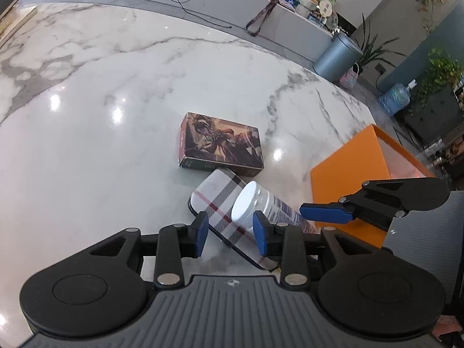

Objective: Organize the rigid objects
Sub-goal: 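Grasp and lift the white lotion tube with the right gripper while the left grasps the plaid case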

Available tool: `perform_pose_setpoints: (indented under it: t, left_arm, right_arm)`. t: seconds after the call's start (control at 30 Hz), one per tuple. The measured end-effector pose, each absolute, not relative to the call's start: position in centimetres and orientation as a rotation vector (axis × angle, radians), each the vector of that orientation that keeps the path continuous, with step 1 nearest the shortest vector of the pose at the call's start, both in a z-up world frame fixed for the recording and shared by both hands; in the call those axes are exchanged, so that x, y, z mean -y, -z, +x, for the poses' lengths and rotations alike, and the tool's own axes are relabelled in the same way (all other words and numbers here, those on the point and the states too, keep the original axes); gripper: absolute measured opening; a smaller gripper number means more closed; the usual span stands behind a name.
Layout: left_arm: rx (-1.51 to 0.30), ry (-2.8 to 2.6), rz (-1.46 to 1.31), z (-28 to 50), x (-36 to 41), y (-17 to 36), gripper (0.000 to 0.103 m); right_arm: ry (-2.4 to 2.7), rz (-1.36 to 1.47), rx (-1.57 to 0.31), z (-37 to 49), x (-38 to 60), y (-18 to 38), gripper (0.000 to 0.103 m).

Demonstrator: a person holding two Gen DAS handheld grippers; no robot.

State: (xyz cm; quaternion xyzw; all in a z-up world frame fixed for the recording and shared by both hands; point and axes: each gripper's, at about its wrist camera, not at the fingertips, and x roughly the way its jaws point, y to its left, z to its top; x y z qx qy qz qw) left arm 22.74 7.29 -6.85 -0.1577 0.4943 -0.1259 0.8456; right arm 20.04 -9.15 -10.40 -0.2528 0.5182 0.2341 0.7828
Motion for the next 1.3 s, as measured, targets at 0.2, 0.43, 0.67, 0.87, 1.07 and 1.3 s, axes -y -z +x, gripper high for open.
perform_pose_setpoints:
  t: [0.2, 0.43, 0.67, 0.87, 1.07, 1.3]
  left_arm:
    - [-1.033, 0.257, -0.324, 22.8, -7.1, 7.2, 0.040]
    - [-1.053, 0.231, -0.339, 22.8, -7.3, 8.1, 0.041]
    - [-1.073, 0.189, -0.365, 22.8, -7.7, 8.7, 0.043]
    - [-1.076, 0.166, -0.416, 22.7, -8.7, 8.7, 0.054]
    - [-1.105, 0.142, -0.410, 22.7, -8.9, 9.1, 0.061]
    - [-1.088, 0.063, -0.295, 23.4, -7.3, 8.6, 0.076]
  right_arm:
    - [-0.488, -0.534, -1.131, 20.8, 8.8, 10.9, 0.040]
    - [-0.432, -0.489, -1.134, 21.4, 9.8, 10.7, 0.018]
    - [-0.391, -0.467, -1.159, 22.3, 10.0, 11.0, 0.017]
    - [-0.452, -0.416, -1.180, 21.6, 9.3, 11.0, 0.017]
    - [-0.468, -0.372, -1.198, 21.2, 9.4, 11.1, 0.016]
    - [-0.393, -0.357, -1.165, 22.2, 11.1, 10.3, 0.016]
